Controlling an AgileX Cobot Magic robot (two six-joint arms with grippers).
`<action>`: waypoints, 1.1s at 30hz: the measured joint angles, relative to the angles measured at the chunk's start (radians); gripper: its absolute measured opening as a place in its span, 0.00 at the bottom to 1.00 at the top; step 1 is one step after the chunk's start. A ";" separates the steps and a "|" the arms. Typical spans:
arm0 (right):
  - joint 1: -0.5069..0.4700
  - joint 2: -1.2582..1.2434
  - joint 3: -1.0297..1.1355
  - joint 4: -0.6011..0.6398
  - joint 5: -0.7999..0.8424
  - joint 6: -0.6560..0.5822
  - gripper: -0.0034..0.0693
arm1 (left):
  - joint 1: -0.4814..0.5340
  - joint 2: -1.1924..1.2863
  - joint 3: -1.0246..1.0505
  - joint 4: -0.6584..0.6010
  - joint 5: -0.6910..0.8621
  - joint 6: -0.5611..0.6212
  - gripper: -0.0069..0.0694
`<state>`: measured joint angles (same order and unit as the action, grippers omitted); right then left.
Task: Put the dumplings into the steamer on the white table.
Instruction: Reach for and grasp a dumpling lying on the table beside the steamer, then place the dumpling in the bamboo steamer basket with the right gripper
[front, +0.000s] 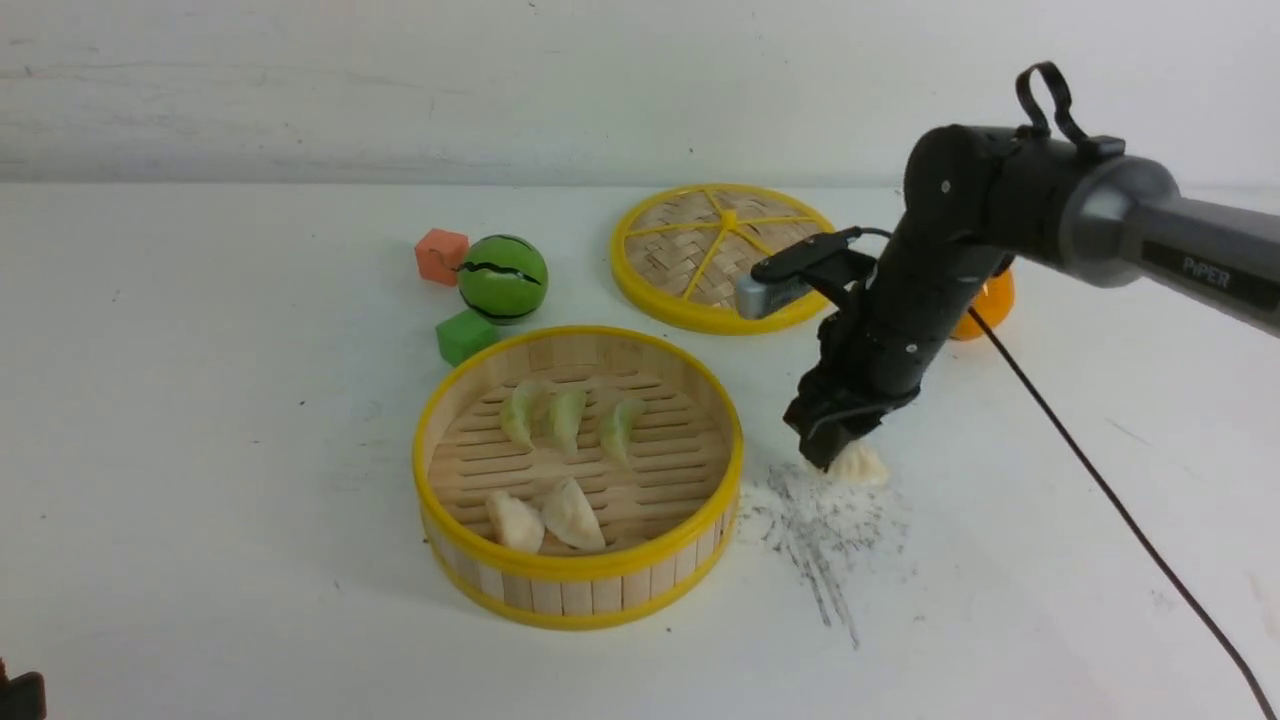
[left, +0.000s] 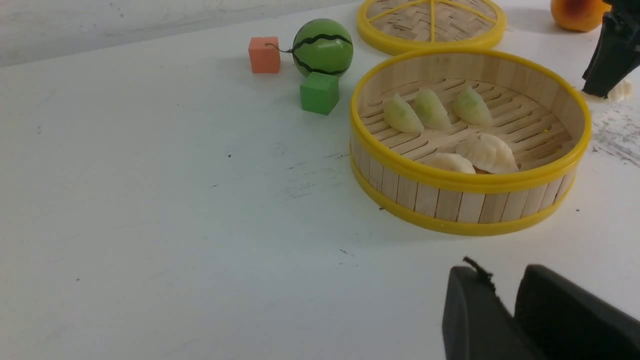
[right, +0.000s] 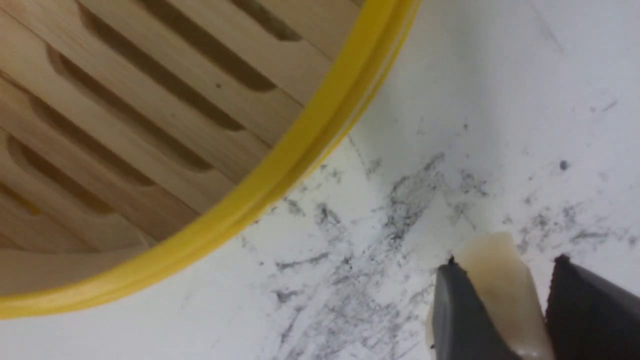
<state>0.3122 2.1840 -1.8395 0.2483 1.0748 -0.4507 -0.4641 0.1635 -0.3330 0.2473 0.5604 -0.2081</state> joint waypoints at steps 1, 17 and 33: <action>0.000 -0.001 -0.031 0.002 0.042 0.021 0.36 | 0.000 0.000 0.000 0.000 0.000 0.000 0.27; 0.234 -0.007 -0.167 0.235 0.050 0.153 0.35 | 0.000 0.000 0.000 0.005 -0.004 0.000 0.27; 0.247 0.090 -0.168 0.054 -0.047 0.437 0.63 | 0.000 0.000 0.000 0.006 -0.001 0.000 0.28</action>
<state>0.5593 2.2741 -2.0076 0.3022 1.0280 -0.0133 -0.4641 0.1635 -0.3330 0.2536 0.5593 -0.2081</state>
